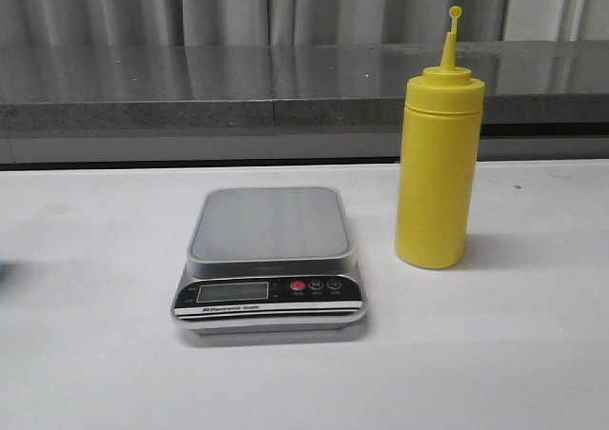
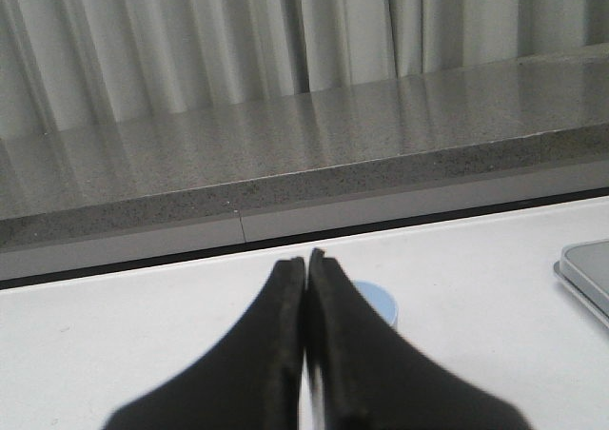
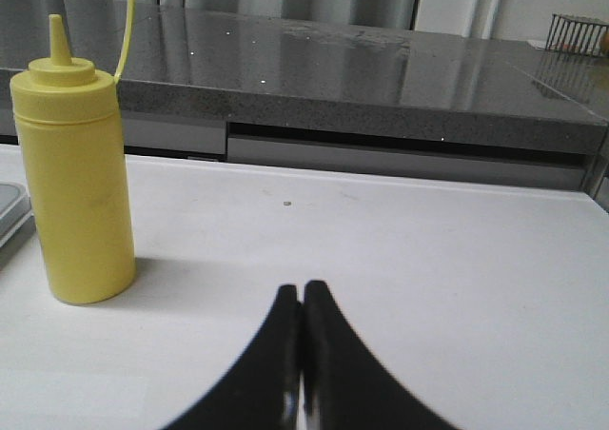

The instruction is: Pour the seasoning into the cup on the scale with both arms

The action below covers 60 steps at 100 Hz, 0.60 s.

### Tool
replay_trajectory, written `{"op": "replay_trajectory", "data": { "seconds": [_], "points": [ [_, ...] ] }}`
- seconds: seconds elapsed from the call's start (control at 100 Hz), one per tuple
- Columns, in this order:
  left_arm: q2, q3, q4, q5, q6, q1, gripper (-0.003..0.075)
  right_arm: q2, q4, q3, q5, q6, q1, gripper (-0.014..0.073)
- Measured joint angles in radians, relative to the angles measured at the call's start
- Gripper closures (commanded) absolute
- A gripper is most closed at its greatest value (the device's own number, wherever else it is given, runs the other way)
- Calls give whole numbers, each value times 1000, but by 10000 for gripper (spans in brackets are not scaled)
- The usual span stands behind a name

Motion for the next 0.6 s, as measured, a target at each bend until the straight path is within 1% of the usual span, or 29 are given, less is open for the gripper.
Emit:
{"op": "replay_trajectory", "data": {
  "seconds": [0.6],
  "points": [
    [0, -2, -2, -5, 0, 0, 738, 0, 0, 0, 0, 0, 0, 661]
  ]
}}
